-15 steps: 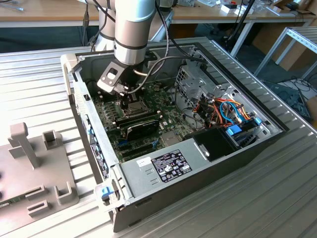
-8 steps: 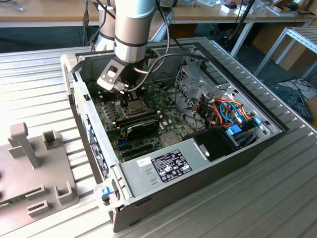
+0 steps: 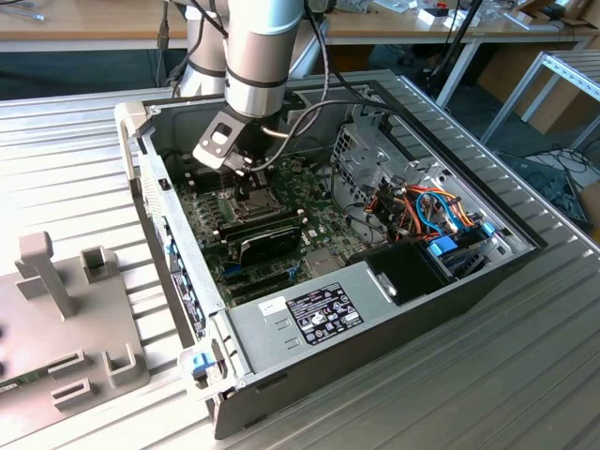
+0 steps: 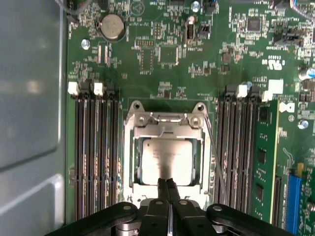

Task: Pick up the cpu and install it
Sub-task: 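Close the cpu cover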

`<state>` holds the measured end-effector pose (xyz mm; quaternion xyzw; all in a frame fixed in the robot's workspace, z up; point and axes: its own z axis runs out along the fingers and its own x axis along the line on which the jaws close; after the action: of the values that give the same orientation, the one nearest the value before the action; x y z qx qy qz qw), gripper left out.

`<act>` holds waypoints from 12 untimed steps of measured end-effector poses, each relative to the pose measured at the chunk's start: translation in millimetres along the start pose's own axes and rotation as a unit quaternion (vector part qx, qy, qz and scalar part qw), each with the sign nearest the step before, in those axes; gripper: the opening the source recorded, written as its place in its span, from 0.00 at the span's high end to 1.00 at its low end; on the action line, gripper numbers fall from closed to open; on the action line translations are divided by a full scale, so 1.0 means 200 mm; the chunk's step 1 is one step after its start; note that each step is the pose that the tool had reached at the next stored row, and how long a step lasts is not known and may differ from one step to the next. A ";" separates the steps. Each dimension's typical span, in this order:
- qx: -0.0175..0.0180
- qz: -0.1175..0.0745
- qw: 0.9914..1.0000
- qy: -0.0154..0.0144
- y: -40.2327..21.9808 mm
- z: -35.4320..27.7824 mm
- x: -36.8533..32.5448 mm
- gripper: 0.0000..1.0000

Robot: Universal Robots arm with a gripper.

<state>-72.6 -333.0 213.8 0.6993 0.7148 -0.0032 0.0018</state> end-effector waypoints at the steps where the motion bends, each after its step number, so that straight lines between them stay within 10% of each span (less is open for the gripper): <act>1: 0.000 0.000 1.000 0.000 0.012 0.000 0.000 0.89; 12: 0.000 0.000 1.000 0.000 0.063 -0.047 -0.002 0.89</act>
<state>-59.9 -333.0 223.1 0.6994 0.7148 -0.0032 0.0019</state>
